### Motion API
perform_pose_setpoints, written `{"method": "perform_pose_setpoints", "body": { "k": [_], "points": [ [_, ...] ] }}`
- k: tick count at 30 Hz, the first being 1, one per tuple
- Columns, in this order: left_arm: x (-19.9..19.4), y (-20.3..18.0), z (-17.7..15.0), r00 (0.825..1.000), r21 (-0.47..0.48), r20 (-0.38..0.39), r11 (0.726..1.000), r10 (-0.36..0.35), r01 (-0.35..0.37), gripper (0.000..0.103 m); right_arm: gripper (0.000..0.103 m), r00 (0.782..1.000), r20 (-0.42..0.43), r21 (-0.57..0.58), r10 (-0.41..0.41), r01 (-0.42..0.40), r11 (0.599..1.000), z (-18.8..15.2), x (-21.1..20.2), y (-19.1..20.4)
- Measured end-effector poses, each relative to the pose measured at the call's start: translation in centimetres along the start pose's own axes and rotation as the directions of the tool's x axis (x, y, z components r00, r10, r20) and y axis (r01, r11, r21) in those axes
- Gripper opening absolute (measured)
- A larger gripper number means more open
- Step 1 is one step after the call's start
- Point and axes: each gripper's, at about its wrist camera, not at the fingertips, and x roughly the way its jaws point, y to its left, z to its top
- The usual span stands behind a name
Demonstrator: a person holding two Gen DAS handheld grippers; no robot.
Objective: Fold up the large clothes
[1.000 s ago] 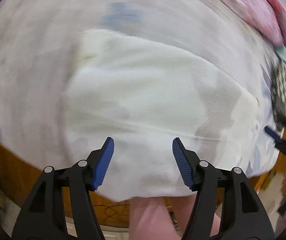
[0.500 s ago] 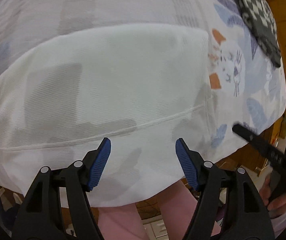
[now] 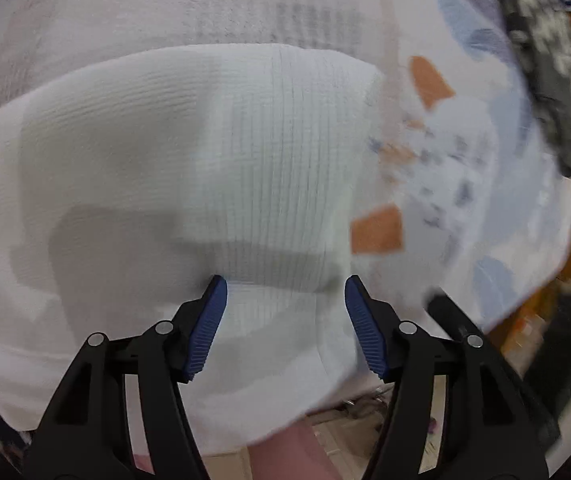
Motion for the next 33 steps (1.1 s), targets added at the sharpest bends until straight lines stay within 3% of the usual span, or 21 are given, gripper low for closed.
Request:
{"method": "perform_pose_setpoints", "body": {
  "k": [3, 4, 5, 6, 10, 13, 16, 19, 21, 22, 24, 25, 28, 29, 31, 33],
  "points": [
    [1.2, 0.9, 0.9, 1.0, -0.112, 0.0, 0.993, 0.029, -0.029, 0.042, 0.017, 0.999, -0.025, 0.027, 0.035, -0.035, 0.999, 0.2, 0.5, -0.3],
    [1.1, 1.0, 1.0, 1.0, -0.114, 0.001, 0.993, 0.029, -0.029, 0.035, 0.017, 0.999, -0.033, 0.03, 0.043, -0.042, 0.999, 0.2, 0.8, -0.2],
    [0.9, 1.0, 1.1, 1.0, -0.099, 0.011, 0.995, 0.026, -0.024, 0.018, 0.017, 0.998, -0.036, 0.022, 0.051, -0.05, 0.999, 0.2, 0.9, 0.1],
    [0.5, 0.7, 1.0, 0.999, -0.061, 0.024, 0.998, 0.021, -0.02, 0.011, 0.017, 0.998, -0.038, 0.005, 0.059, -0.059, 0.998, 0.2, 1.0, 0.3],
    [-1.4, -0.5, 0.1, 0.997, 0.095, 0.059, 0.994, 0.054, -0.059, 0.005, 0.015, 0.989, -0.104, -0.112, 0.101, -0.113, 0.987, 0.0, 2.6, 2.1],
    [-2.9, -0.6, -0.2, 0.996, 0.112, 0.077, 0.992, 0.049, -0.057, 0.005, 0.006, 0.978, -0.155, -0.18, 0.143, -0.17, 0.969, -0.6, 3.0, 3.8],
    [-4.4, -0.8, 0.0, 0.995, 0.098, 0.09, 0.994, 0.037, -0.045, 0.005, 0.004, 0.972, -0.219, -0.238, 0.084, -0.137, 0.961, -1.7, 4.8, 4.8],
    [-6.3, -0.7, -0.7, 0.995, 0.102, 0.102, 0.994, 0.012, -0.023, 0.004, 0.003, 0.938, -0.276, -0.168, 0.209, -0.261, 0.951, -3.0, 6.3, 5.5],
    [-7.0, -1.3, -1.1, 0.995, 0.11, 0.095, 0.994, -0.012, 0.002, 0.004, 0.003, 0.918, -0.26, -0.046, 0.301, -0.323, 0.945, -3.0, 7.9, 5.4],
    [-7.1, -1.4, -1.2, 0.995, 0.109, 0.095, 0.994, -0.013, 0.003, 0.004, 0.003, 0.898, -0.254, 0.023, 0.358, -0.365, 0.931, -3.0, 8.7, 5.3],
    [-6.7, -1.6, -1.1, 0.996, 0.12, 0.094, 0.993, 0.01, -0.021, 0.005, 0.003, 0.812, -0.271, 0.196, 0.517, -0.479, 0.855, -3.5, 11.5, 5.8],
    [-6.2, -1.6, -0.9, 0.996, 0.123, 0.087, 0.992, 0.025, -0.035, 0.005, 0.003, 0.794, -0.281, 0.213, 0.54, -0.497, 0.841, -3.7, 12.2, 6.2],
    [-4.8, -1.2, -0.2, 0.998, 0.122, 0.049, 0.992, -0.025, 0.019, 0.005, 0.003, 0.757, -0.272, 0.325, 0.594, -0.508, 0.798, -4.5, 12.4, 4.9],
    [-4.3, -1.1, 0.0, 0.998, 0.131, 0.053, 0.991, -0.023, 0.015, 0.005, 0.003, 0.755, -0.266, 0.37, 0.599, -0.494, 0.787, -4.6, 12.1, 3.8],
    [-1.3, -1.3, 0.6, 0.999, 0.148, 0.041, 0.989, 0.005, -0.011, 0.005, 0.003, 0.814, -0.255, 0.369, 0.522, -0.417, 0.831, -4.7, 10.2, 1.6],
    [2.2, -1.0, 1.1, 0.997, 0.152, 0.038, 0.986, 0.06, -0.065, 0.006, 0.005, 0.896, -0.215, 0.318, 0.387, -0.311, 0.896, -4.4, 6.8, -0.5]
  ]
}}
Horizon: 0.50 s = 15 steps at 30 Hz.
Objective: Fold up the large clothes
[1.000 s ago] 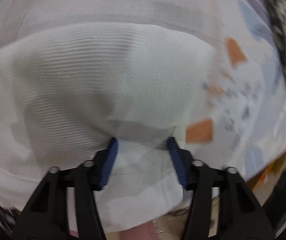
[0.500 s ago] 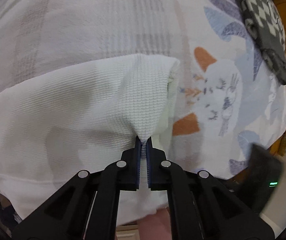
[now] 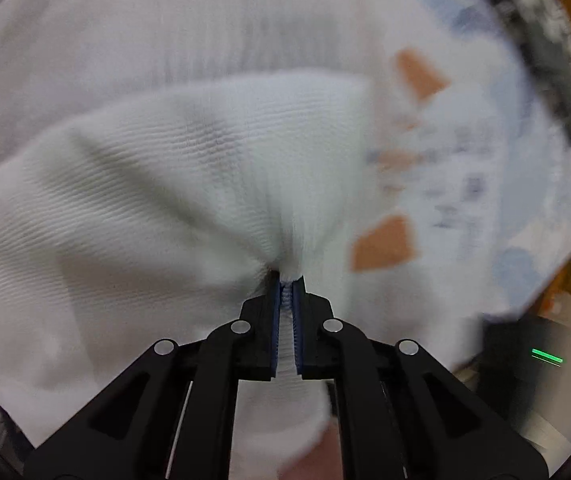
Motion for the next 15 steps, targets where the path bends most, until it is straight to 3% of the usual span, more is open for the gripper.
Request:
{"method": "perform_pose_setpoints", "body": {
  "k": [2, 5, 7, 9, 14, 15],
  "points": [
    [0.8, 0.3, -0.2, 0.999, 0.002, 0.05, 1.0, -0.011, 0.011, 0.007, 0.005, 0.995, 0.059, -0.005, -0.079, 0.079, 0.997, -0.2, -2.9, -0.2],
    [0.1, 1.0, -0.9, 0.996, -0.006, 0.063, 0.997, -0.07, 0.071, 0.007, 0.005, 0.984, 0.117, -0.025, -0.132, 0.136, 0.99, -0.5, -5.8, 0.5],
    [-0.6, 1.5, -0.8, 0.994, -0.03, 0.025, 0.993, -0.111, 0.112, 0.008, 0.005, 0.989, 0.091, -0.093, -0.113, 0.121, 0.988, -0.5, -5.3, 2.6],
    [-1.8, 1.9, -0.6, 0.99, -0.054, -0.011, 0.989, -0.142, 0.141, 0.008, 0.005, 0.981, 0.047, -0.206, -0.19, 0.196, 0.959, -1.2, -3.2, 5.0],
    [-6.9, 3.1, -2.1, 0.996, 0.008, 0.045, 0.997, -0.074, 0.073, 0.014, 0.005, 0.953, 0.049, -0.293, -0.299, 0.3, 0.908, -1.7, 0.4, 7.1],
    [-7.9, 4.4, -2.9, 0.998, -0.004, 0.054, 1.0, -0.02, 0.021, 0.014, 0.005, 0.942, 0.062, -0.316, -0.33, 0.333, 0.888, -2.1, 0.7, 7.5]
  ]
}}
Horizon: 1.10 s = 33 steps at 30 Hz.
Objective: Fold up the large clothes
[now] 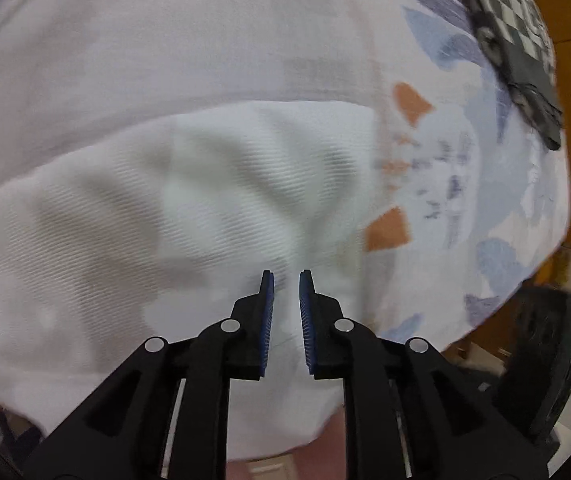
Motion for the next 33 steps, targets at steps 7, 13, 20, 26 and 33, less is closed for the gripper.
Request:
{"method": "perform_pose_setpoints", "body": {
  "k": [7, 13, 20, 26, 33],
  "points": [
    [-2.6, 10.7, -5.5, 0.982, -0.087, -0.016, 0.978, 0.187, -0.187, 0.014, 0.005, 0.959, -0.005, -0.176, -0.284, 0.279, 0.944, -0.7, 2.0, 5.2],
    [-1.6, 20.8, -10.4, 0.958, -0.18, -0.099, 0.942, 0.271, -0.285, 0.014, 0.0, 0.883, -0.104, -0.138, -0.457, 0.442, 0.886, -1.3, 7.5, 1.5],
    [-0.8, 27.5, -13.9, 0.959, -0.249, -0.143, 0.929, 0.245, -0.274, 0.013, 0.005, 0.854, -0.05, -0.144, -0.518, 0.507, 0.85, -2.4, 5.7, 5.9],
    [2.4, 32.1, -14.6, 0.994, -0.374, -0.075, 0.921, 0.085, -0.107, 0.014, 0.002, 0.792, -0.117, -0.193, -0.6, 0.574, 0.796, -4.4, 11.0, 5.1],
    [-2.1, 31.0, -15.0, 0.985, -0.321, 0.019, 0.934, 0.171, -0.156, 0.014, 0.005, 0.814, 0.079, -0.115, -0.575, 0.58, 0.806, -4.3, 6.5, 10.4]
  ]
}}
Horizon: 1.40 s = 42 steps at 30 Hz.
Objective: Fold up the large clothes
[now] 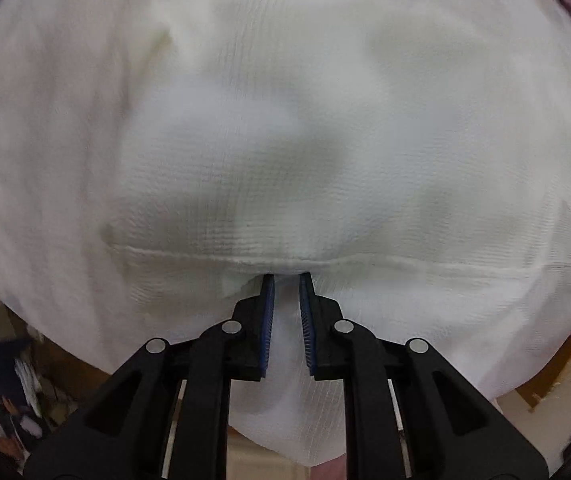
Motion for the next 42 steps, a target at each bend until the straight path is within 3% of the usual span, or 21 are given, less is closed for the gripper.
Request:
{"method": "perform_pose_setpoints", "body": {
  "k": [2, 5, 7, 10, 14, 16, 18, 20, 21, 23, 27, 28, 29, 32, 33, 34, 36, 39, 40, 41, 42],
  "points": [
    [-1.3, -1.1, 0.6, 0.995, -0.017, 0.093, 0.999, 0.043, -0.042, 0.014, 0.005, 0.993, 0.119, -0.047, 0.009, -0.004, 0.999, 0.3, -2.1, 2.0],
    [-1.3, -3.0, 2.3, 0.972, -0.004, 0.234, 1.0, 0.002, -0.001, 0.013, 0.005, 0.967, 0.244, -0.18, 0.078, -0.034, 0.983, 1.6, -1.4, 6.2],
    [0.0, -3.9, 3.7, 0.956, -0.005, 0.292, 1.0, 0.029, -0.028, 0.012, 0.005, 0.958, 0.276, -0.228, 0.081, -0.016, 0.974, 2.2, 0.2, 8.8],
    [0.8, -2.6, 3.7, 0.943, -0.034, 0.333, 0.999, -0.004, 0.017, 0.012, 0.004, 0.96, 0.264, -0.208, 0.092, -0.037, 0.978, 3.9, 2.2, 9.7],
    [0.1, 1.3, 0.7, 0.956, -0.049, 0.288, 0.998, 0.059, -0.047, 0.007, 0.0, 0.981, 0.176, -0.139, 0.08, -0.056, 0.989, 1.6, 3.3, 5.0],
    [-0.2, 3.3, -1.1, 0.963, -0.054, 0.266, 0.998, 0.036, -0.022, 0.003, 0.0, 0.994, 0.106, -0.088, 0.018, -0.008, 0.996, 0.1, 3.7, 1.9],
    [-0.5, 3.9, -2.2, 0.968, -0.029, 0.236, 0.996, 0.084, -0.079, 0.003, 0.0, 0.999, 0.023, -0.026, -0.033, 0.034, 0.999, -1.5, 4.1, -1.2],
    [-1.0, 4.9, -3.4, 0.972, -0.042, 0.185, 0.989, 0.148, -0.142, 0.003, 0.006, 0.986, -0.07, 0.02, -0.148, 0.15, 0.988, -2.8, 4.4, -3.6],
    [-1.1, 5.5, -3.7, 0.974, -0.063, 0.154, 0.985, 0.167, -0.159, 0.003, 0.006, 0.987, -0.08, 0.061, -0.142, 0.147, 0.987, -3.2, 3.9, -4.6],
    [-1.6, 6.4, -4.4, 0.983, -0.114, 0.127, 0.987, 0.13, -0.115, 0.003, 0.006, 0.996, -0.026, 0.105, -0.091, 0.093, 0.99, -3.3, 1.8, -5.1],
    [-2.7, 5.8, -5.0, 0.986, -0.086, 0.163, 0.996, 0.037, -0.024, 0.003, 0.006, 0.987, 0.137, -0.008, 0.08, -0.079, 0.997, -1.9, -2.0, -1.2],
    [-1.6, 5.4, -5.8, 0.991, -0.081, 0.136, 0.997, 0.013, -0.002, 0.003, 0.005, 0.981, 0.116, -0.058, 0.158, -0.152, 0.987, -1.0, -1.3, 0.7],
    [0.0, 5.3, -6.3, 0.996, -0.083, 0.085, 0.997, 0.003, 0.004, 0.003, 0.005, 0.982, 0.067, -0.09, 0.177, -0.171, 0.981, -0.4, 0.4, 2.4],
    [2.6, 5.7, -7.6, 0.999, -0.13, 0.04, 0.991, -0.01, 0.015, 0.002, 0.0, 0.993, -0.052, -0.092, 0.107, -0.111, 0.99, -0.1, 6.1, 3.5],
    [2.4, 5.9, -7.7, 0.999, -0.134, 0.035, 0.991, -0.011, 0.016, 0.002, 0.0, 0.99, -0.056, -0.068, 0.133, -0.137, 0.988, -0.2, 7.2, 3.0],
    [2.1, 6.0, -7.8, 1.0, -0.13, 0.008, 0.991, -0.008, 0.009, 0.003, 0.0, 0.985, -0.057, -0.032, 0.163, -0.165, 0.986, 0.0, 7.3, 2.7],
    [1.4, 6.3, -8.1, 1.0, -0.106, -0.016, 0.994, 0.011, -0.012, 0.003, 0.0, 0.985, -0.107, 0.026, 0.135, -0.133, 0.991, 0.5, 6.8, 2.4],
    [0.1, 6.6, -8.4, 0.999, -0.074, -0.01, 0.997, 0.034, -0.034, 0.008, 0.007, 0.987, -0.12, 0.035, 0.106, -0.103, 0.994, 0.8, 4.4, 2.1],
    [-0.5, 6.7, -8.1, 0.999, -0.074, -0.015, 0.996, 0.039, -0.04, 0.016, 0.014, 0.987, -0.088, 0.028, 0.133, -0.131, 0.991, 1.0, 3.2, 2.3],
    [-1.0, 6.6, -7.8, 0.999, -0.072, -0.019, 0.996, 0.048, -0.049, 0.026, 0.037, 0.986, -0.053, 0.019, 0.156, -0.155, 0.988, 1.4, 1.9, 2.5],
    [-1.6, 6.2, -7.4, 0.999, -0.07, -0.013, 0.996, 0.051, -0.052, 0.027, 0.053, 0.989, -0.026, 0.014, 0.145, -0.144, 0.989, 1.8, 0.6, 2.3]
  ]
}}
